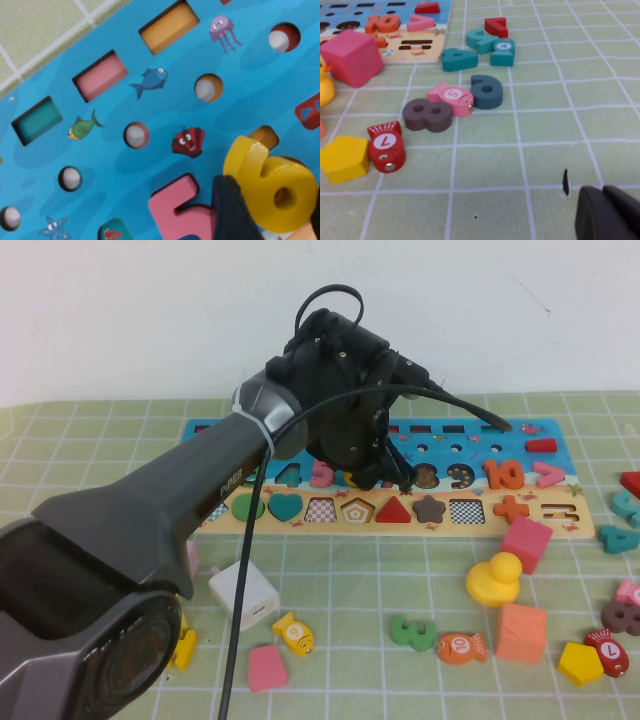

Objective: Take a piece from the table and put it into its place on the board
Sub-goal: Place the "number 6" into the hole of the number 6

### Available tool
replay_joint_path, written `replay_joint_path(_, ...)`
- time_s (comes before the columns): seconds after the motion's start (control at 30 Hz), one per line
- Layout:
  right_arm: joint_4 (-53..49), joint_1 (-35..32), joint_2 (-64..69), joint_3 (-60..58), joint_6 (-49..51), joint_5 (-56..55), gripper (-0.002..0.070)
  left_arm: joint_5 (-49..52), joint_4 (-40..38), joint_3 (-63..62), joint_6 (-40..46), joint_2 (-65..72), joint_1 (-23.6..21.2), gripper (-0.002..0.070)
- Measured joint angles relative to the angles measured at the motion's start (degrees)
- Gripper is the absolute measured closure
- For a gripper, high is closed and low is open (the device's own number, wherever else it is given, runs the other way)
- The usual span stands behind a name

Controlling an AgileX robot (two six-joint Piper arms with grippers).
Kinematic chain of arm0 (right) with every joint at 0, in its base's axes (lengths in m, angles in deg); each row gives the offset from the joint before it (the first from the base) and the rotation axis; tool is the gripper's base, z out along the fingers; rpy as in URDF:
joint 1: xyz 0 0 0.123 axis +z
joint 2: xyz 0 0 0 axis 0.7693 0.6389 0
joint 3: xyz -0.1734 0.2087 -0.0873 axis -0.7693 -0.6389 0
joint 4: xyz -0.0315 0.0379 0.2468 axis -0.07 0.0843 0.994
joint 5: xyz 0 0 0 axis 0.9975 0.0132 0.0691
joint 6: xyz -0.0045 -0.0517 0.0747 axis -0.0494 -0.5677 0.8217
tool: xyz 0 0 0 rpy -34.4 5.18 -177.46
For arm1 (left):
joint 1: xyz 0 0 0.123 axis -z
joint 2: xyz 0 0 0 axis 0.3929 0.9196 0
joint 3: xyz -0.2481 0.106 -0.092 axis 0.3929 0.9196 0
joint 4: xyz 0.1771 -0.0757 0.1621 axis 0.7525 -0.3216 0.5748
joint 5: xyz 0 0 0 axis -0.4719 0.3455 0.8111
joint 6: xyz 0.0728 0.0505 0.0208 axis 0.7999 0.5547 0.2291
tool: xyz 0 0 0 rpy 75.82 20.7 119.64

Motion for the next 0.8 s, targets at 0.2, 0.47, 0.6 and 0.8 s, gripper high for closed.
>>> replay_joint_path(0.2, 0.0, 0.0, 0.0, 0.0, 0.0, 0.0, 0.0679, -0.2, 0.0, 0.0, -1.0, 0.0, 0.0, 0.0375)
replay_joint_path(0.47, 0.0, 0.0, 0.0, 0.0, 0.0, 0.0, 0.0679, -0.2, -0.1, 0.0, -1.1, 0.0, 0.0, 0.0375)
replay_joint_path(0.6, 0.0, 0.0, 0.0, 0.0, 0.0, 0.0, 0.0679, -0.2, -0.4, 0.0, -1.1, 0.0, 0.0, 0.0356)
replay_joint_path(0.8, 0.0, 0.0, 0.0, 0.0, 0.0, 0.0, 0.0679, -1.0, -0.3, -0.6, -1.1, 0.1, 0.0, 0.0309)
